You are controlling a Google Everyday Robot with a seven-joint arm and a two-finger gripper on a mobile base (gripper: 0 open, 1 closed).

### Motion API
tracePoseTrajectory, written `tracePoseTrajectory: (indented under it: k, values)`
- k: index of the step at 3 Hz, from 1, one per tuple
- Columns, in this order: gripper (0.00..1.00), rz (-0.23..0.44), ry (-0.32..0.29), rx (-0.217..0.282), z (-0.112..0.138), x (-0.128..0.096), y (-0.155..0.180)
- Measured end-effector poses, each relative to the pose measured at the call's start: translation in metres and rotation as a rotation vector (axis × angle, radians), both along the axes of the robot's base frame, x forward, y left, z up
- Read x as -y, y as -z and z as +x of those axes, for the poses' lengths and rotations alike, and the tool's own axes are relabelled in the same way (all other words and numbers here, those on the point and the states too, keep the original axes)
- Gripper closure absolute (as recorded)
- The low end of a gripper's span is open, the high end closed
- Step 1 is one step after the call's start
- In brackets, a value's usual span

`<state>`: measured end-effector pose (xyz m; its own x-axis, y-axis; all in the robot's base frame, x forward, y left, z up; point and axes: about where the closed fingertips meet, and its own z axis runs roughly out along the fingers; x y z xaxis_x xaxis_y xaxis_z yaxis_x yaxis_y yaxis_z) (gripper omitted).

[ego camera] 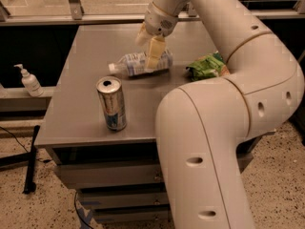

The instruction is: Knock blue plastic bottle over

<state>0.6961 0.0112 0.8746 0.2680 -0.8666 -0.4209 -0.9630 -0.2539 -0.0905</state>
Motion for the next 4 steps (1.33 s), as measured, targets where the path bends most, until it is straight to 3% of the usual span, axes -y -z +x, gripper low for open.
tracePoseTrajectory:
  k: [2,3,4]
  values:
    - [0.0,0.095,0.067,0.034,-0.009,0.009,-0.028]
    - [0.0,0.199,0.186,0.077,-0.022,0.043,-0.052]
    - [0.0,0.319,0.335,0.145,-0.047,0.095,-0.071]
